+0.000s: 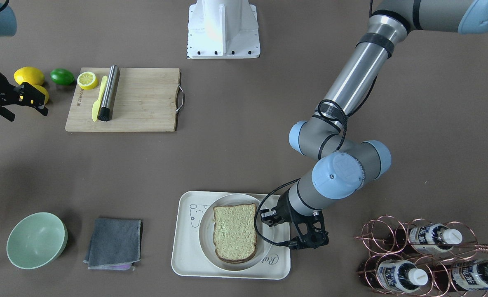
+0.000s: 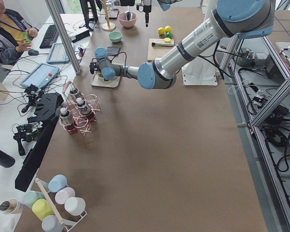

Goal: Make sandwich and place on tray
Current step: 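Open the left gripper and release the plate on the tray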

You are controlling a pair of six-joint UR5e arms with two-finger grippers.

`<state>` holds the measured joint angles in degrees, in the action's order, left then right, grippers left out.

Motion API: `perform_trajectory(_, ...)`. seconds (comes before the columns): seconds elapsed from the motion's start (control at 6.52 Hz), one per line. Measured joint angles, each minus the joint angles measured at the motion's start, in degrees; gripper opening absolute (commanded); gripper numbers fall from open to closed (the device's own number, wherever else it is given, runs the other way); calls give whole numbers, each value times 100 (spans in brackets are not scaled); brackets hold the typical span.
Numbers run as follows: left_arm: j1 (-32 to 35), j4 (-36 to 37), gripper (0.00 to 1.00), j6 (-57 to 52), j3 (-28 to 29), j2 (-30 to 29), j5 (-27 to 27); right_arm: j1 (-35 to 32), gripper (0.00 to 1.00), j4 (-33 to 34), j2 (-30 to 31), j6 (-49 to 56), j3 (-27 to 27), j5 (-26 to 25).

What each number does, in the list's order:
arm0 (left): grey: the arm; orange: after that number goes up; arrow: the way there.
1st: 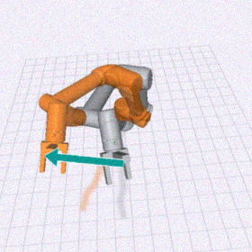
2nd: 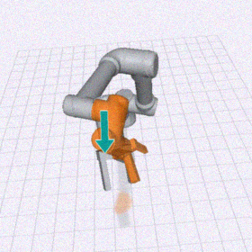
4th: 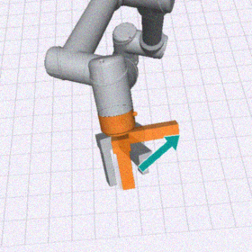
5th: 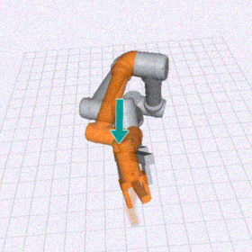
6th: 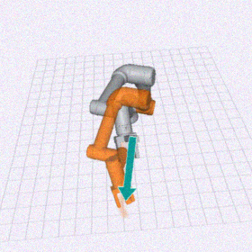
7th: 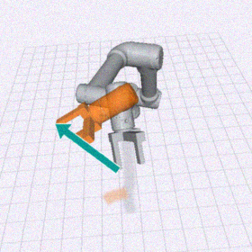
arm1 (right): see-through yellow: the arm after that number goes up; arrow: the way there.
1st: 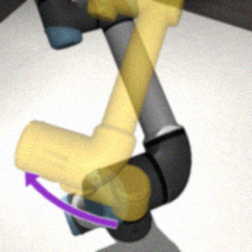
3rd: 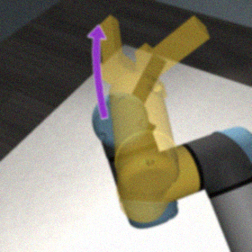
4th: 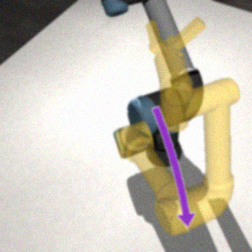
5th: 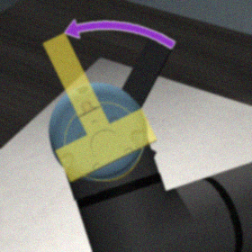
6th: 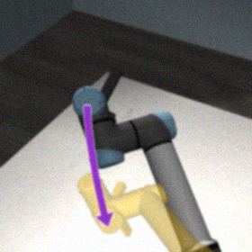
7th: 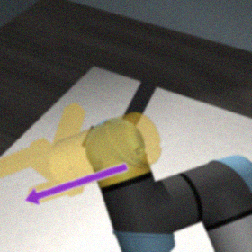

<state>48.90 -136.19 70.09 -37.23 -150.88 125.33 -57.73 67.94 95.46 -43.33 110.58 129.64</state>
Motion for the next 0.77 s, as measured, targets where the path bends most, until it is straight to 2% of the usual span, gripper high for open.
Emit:
perform_trajectory(0.15,-6,-14,86,42,9,-14,-103,22,100,3,-31,0,-15,-2)
perform_trajectory(0.31,-14,-27,97,76,11,-26,-159,35,100,4,-62,0,-31,-6)
perform_trajectory(0.61,-26,-100,97,279,-32,-60,-185,49,100,25,-140,0,-55,-11)
perform_trajectory(0.77,-28,-93,97,368,-235,15,-176,55,100,37,-175,0,-70,-13)
